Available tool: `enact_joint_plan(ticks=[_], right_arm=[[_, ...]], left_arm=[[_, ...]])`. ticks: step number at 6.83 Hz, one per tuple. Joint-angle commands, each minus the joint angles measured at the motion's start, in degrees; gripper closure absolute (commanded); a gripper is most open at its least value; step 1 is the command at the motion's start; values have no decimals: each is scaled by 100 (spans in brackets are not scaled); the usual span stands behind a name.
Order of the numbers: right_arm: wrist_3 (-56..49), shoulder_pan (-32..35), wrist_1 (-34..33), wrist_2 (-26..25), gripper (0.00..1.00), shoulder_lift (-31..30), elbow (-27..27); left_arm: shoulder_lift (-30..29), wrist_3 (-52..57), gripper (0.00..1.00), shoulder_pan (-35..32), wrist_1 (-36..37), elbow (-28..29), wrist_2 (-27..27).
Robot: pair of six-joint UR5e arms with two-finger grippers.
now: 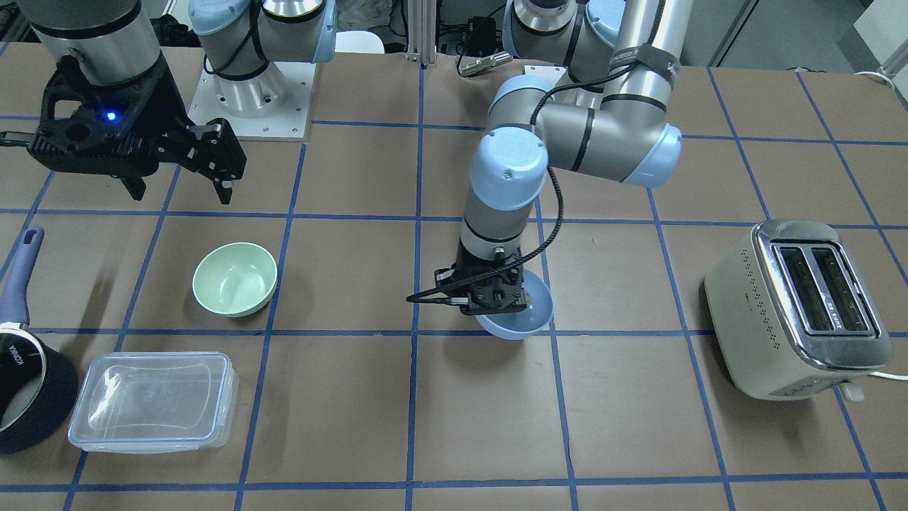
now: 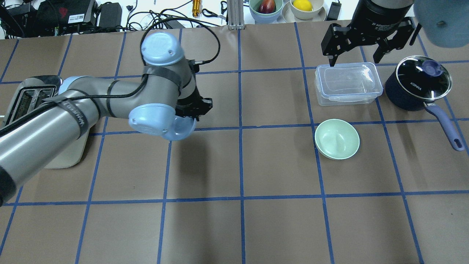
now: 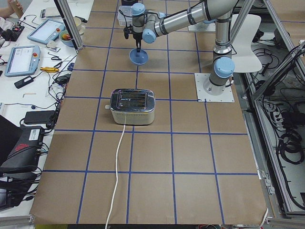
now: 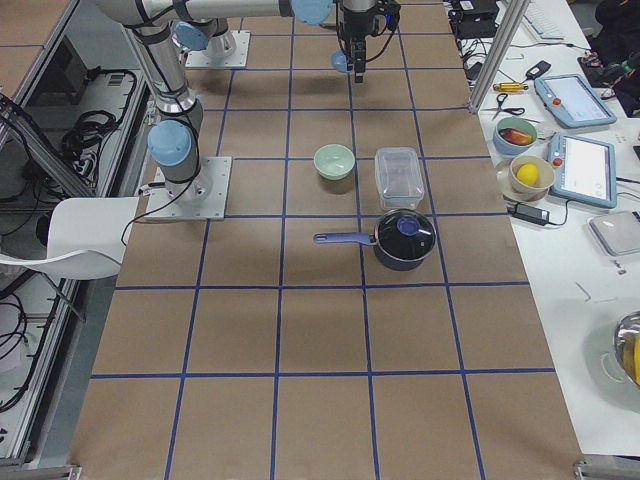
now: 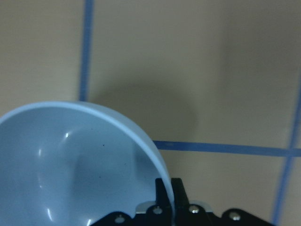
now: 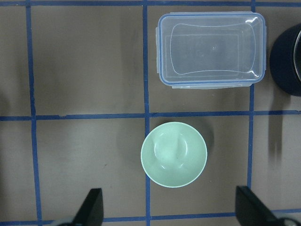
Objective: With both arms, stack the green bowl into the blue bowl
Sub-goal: 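Carry the light blue bowl toward the table center and set it down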
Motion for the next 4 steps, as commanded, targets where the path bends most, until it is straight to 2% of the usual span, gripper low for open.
enact_joint_plan(ticks=[1,4], right_arm=[[-25,-18,-9,19,0,70,-110],[-33,8,-1,19,0,70,-102]], left_arm=[[-603,-992,100,-659,274,631,-254],[-1246,-1057,100,-802,442,1081,-219]])
